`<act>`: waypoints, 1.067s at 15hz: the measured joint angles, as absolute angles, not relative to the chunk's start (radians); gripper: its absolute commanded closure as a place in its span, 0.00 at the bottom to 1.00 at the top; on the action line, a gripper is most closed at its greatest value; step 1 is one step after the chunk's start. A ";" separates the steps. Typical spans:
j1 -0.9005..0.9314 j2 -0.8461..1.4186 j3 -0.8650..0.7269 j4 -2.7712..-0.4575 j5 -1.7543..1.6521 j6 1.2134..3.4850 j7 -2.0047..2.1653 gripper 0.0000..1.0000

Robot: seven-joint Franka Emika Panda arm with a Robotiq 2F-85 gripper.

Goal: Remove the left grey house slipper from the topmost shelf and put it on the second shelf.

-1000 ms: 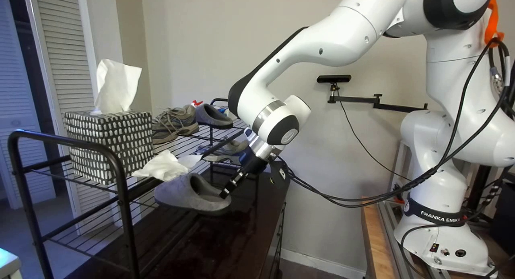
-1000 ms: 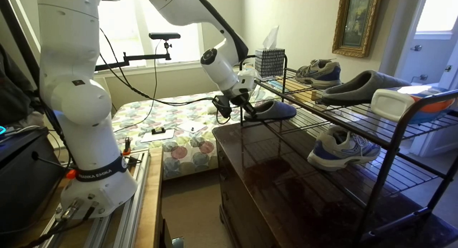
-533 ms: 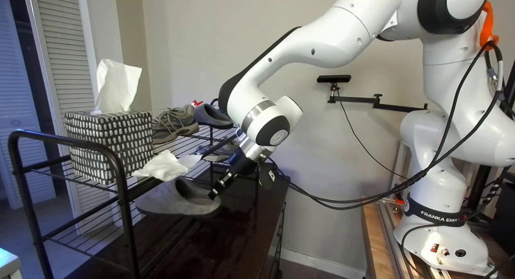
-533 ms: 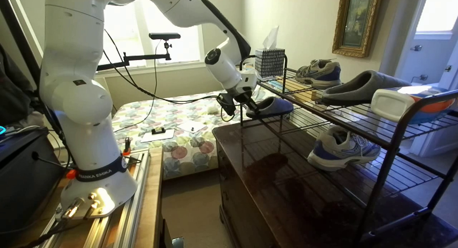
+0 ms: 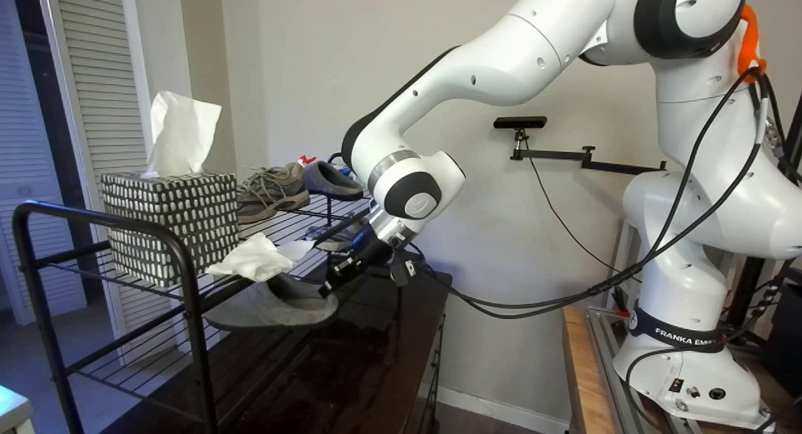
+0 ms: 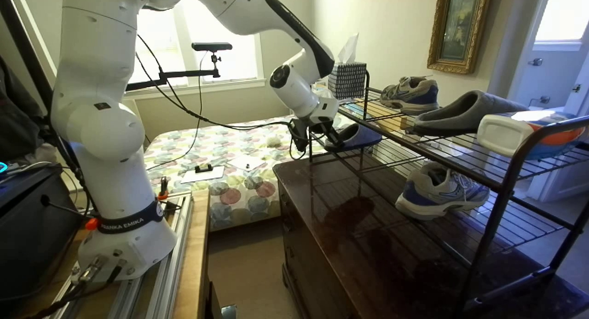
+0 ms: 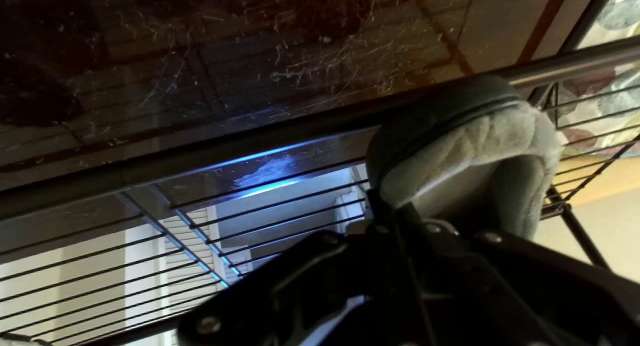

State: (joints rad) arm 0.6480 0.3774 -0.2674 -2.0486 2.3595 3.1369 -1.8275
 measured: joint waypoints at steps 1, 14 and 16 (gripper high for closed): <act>0.649 0.377 -0.289 -2.049 2.388 3.126 -1.828 0.99; 0.651 0.376 -0.319 -2.090 2.491 3.082 -1.832 0.17; 0.655 0.375 -0.316 -2.099 2.492 3.086 -1.837 0.03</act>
State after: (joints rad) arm 0.6554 0.3747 -0.3159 -2.0987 2.4918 3.0864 -1.8375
